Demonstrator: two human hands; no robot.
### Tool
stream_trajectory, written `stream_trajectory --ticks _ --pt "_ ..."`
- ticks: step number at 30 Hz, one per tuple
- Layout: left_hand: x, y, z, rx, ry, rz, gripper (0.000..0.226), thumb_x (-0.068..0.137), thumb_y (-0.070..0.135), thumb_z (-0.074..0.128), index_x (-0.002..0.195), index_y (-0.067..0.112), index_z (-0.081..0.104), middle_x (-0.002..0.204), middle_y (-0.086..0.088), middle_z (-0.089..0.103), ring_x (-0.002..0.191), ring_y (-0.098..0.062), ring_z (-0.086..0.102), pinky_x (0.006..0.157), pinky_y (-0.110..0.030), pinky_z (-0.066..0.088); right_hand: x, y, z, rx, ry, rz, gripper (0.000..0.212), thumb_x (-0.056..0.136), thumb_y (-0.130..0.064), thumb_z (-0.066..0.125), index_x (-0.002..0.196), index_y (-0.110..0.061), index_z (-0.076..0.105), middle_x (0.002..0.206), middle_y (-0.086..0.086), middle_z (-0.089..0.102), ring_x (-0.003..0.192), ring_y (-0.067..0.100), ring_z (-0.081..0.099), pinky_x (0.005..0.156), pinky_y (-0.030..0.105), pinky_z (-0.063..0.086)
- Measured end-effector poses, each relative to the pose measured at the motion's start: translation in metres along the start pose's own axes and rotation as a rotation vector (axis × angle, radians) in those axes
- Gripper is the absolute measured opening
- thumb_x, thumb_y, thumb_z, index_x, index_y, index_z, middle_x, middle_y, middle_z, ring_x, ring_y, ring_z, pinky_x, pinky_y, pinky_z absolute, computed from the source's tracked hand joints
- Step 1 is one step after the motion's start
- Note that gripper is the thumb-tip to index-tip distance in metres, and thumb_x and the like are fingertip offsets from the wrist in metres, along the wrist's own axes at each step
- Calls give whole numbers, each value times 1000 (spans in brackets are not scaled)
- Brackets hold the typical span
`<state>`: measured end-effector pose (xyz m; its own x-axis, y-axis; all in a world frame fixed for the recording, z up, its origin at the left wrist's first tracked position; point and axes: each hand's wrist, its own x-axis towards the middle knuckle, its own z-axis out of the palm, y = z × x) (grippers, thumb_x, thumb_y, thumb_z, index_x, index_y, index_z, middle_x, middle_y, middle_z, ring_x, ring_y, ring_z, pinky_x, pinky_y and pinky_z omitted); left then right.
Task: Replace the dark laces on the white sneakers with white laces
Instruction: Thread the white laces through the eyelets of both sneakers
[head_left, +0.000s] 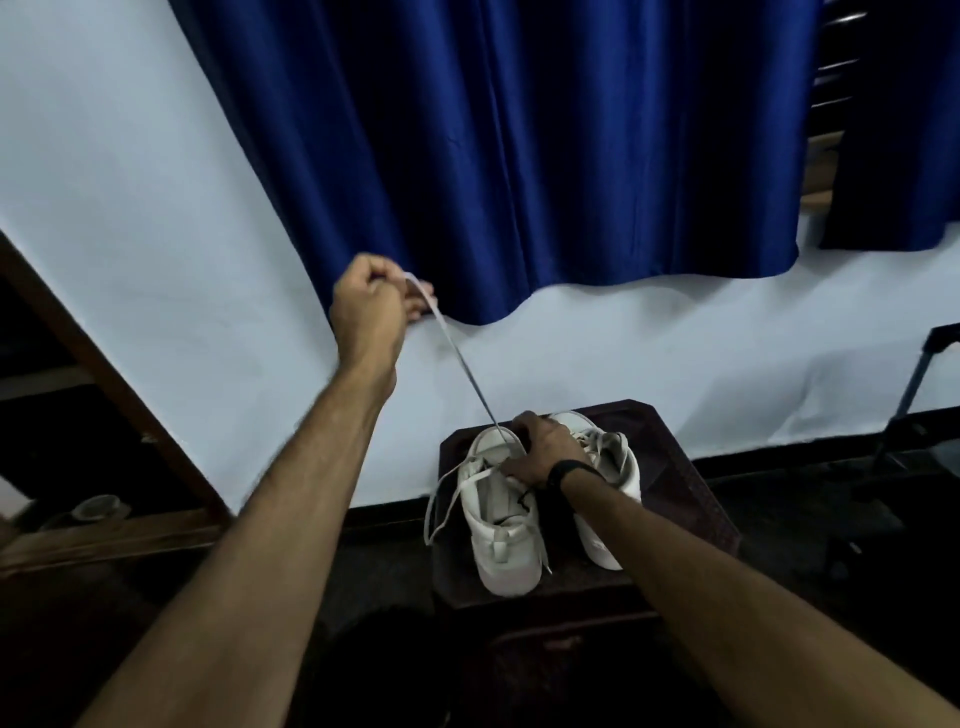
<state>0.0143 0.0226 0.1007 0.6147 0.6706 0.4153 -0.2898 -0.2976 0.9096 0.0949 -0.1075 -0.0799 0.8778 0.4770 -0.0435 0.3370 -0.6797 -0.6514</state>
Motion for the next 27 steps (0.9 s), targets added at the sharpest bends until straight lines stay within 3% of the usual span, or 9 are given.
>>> stream_trajectory --ticks 3,5,7,10,12,16,19,22,27 --pt "-7 28 5 -35 -99 142 25 93 -3 44 79 17 50 79 -12 71 71 -23 71 61 -25 51 -1 -8 -2 175 49 -194 44 79 -29 74 121 -26 65 122 4 63 108 16 62 96 30 48" --pt "-18 21 7 -14 -226 158 23 93 -1 48 80 17 54 80 -10 71 74 -21 69 64 -22 49 -7 -19 -8 426 61 -222 19 92 -33 62 98 -19 74 98 0 73 75 3 65 74 21 51" --pt "-30 -4 3 6 -277 132 18 89 1 58 79 16 61 83 -9 71 77 -14 66 69 -19 47 -12 -24 -19 528 77 -202 33 98 -32 52 78 -15 72 76 1 72 58 8 60 62 21 48" --pt "-51 -60 -12 90 -95 -110 3 83 17 69 81 18 69 83 1 70 81 -13 63 74 -27 48 -18 -17 -29 591 46 -176 38 100 -28 50 69 -15 67 69 4 67 63 15 61 71 30 54" --pt "-65 -108 -26 454 -13 -356 17 82 27 68 89 11 70 91 -8 70 88 -26 64 77 -32 50 -22 -10 -29 625 33 -178 38 101 -25 49 68 -17 67 70 5 66 68 17 61 78 34 53" --pt "-94 -171 -41 519 -153 -837 43 79 38 68 104 5 57 98 -16 65 73 -27 61 65 -28 47 -27 -5 -15 652 -20 -215 39 102 -18 44 70 -16 67 70 2 65 70 14 59 73 27 47" --pt "-95 -183 -44 370 -176 -970 25 88 29 60 96 5 61 67 -9 60 41 -17 45 46 -18 34 -29 -9 -6 710 -21 -237 39 103 -17 43 71 -15 66 70 1 65 67 9 58 69 17 44" --pt "-84 -177 -42 330 -180 -975 12 92 11 55 84 6 61 49 -4 58 37 -11 48 43 -16 34 -17 -13 -7 774 32 -267 39 96 -25 49 64 -19 70 71 -1 66 75 15 58 76 30 44" --pt "-77 -172 -35 362 -255 -1111 36 87 48 63 86 12 61 70 -2 61 56 -13 58 51 -21 40 -9 -23 -27 803 27 -303 35 89 -31 49 63 -16 67 70 3 61 70 18 52 73 36 40"
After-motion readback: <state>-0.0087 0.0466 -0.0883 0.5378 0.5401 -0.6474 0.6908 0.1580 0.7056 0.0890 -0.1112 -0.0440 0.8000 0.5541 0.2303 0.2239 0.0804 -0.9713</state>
